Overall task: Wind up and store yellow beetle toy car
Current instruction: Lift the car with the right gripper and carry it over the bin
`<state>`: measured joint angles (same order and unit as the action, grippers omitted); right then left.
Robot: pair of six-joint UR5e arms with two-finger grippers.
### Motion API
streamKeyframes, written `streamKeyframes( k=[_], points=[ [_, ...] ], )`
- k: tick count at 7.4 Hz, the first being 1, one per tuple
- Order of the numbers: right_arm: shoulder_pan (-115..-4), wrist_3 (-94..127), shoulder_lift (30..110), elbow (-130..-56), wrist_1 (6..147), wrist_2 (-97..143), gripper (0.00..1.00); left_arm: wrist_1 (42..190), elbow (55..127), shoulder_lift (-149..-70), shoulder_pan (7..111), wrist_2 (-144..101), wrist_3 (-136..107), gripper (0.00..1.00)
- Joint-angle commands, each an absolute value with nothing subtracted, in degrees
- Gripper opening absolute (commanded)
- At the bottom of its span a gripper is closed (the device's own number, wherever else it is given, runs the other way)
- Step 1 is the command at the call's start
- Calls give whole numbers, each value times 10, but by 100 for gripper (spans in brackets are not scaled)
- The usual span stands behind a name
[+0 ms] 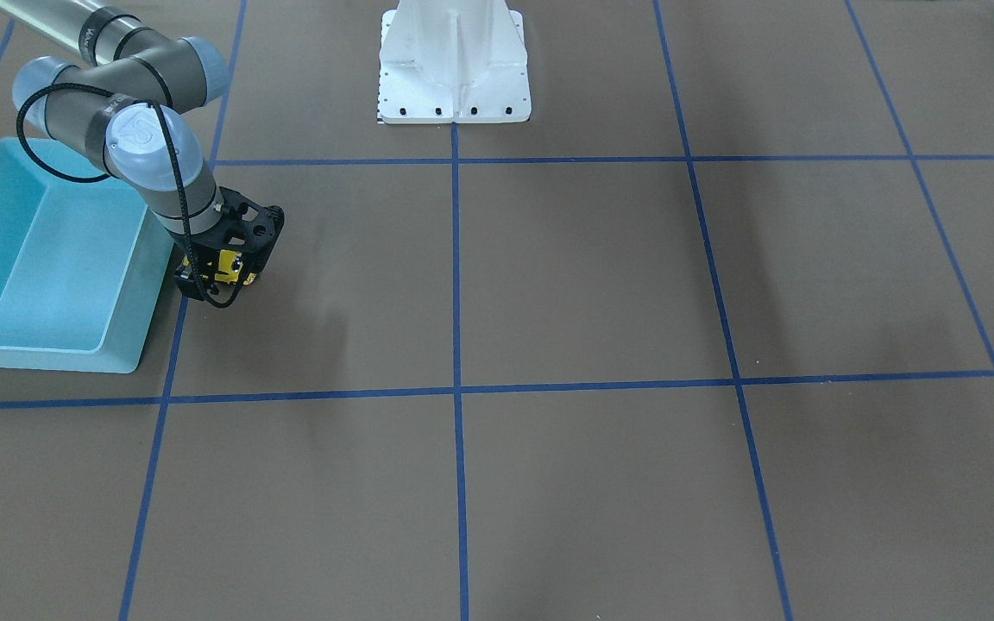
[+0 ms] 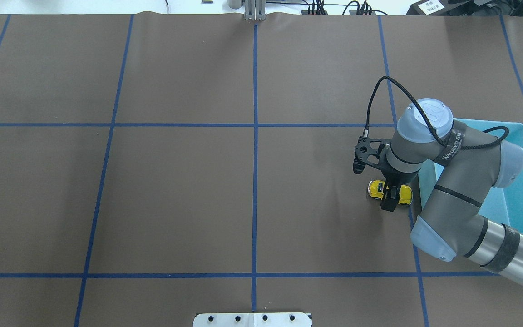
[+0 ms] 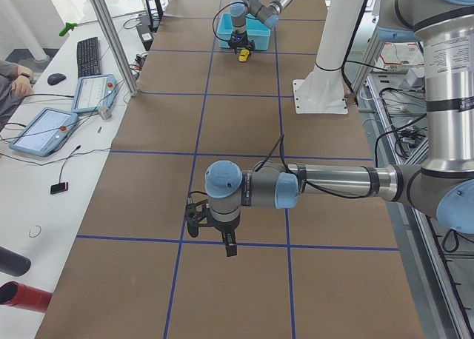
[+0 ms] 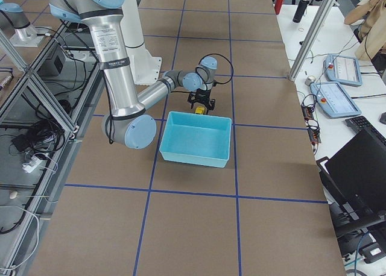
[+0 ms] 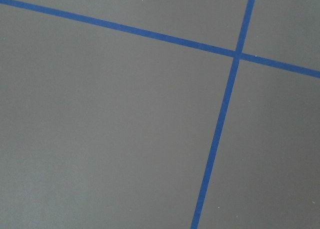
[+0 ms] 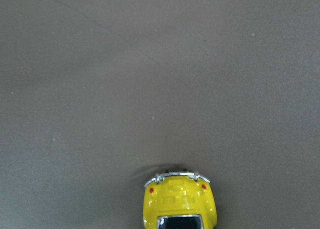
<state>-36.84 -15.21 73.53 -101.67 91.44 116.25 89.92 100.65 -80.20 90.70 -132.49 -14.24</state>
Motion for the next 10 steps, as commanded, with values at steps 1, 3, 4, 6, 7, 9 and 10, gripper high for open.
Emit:
streamKeyframes(
  k=[1, 3, 4, 6, 7, 9, 10],
  points=[
    [-368, -156, 743, -1013, 911, 1165, 52, 896, 1005, -802, 907, -1325, -143, 100],
    [-369, -156, 746, -1016, 908, 1171, 0, 896, 1005, -802, 907, -1325, -142, 100],
    [-371, -155, 751, -1040, 912, 1171, 0, 896, 1004, -800, 907, -1325, -142, 100],
    [-382, -152, 755, -1096, 962, 1179, 0, 898, 1005, -796, 907, -1325, -142, 100],
    [-389, -156, 746, -1147, 1045, 1184, 0, 898, 1007, -796, 907, -1325, -142, 100],
    [-444, -199, 756, -1179, 1084, 1192, 0, 899, 1012, -797, 906, -1325, -142, 100],
    [-453, -237, 774, -1179, 1086, 1200, 0, 899, 1010, -797, 906, -1325, -142, 100]
  ],
)
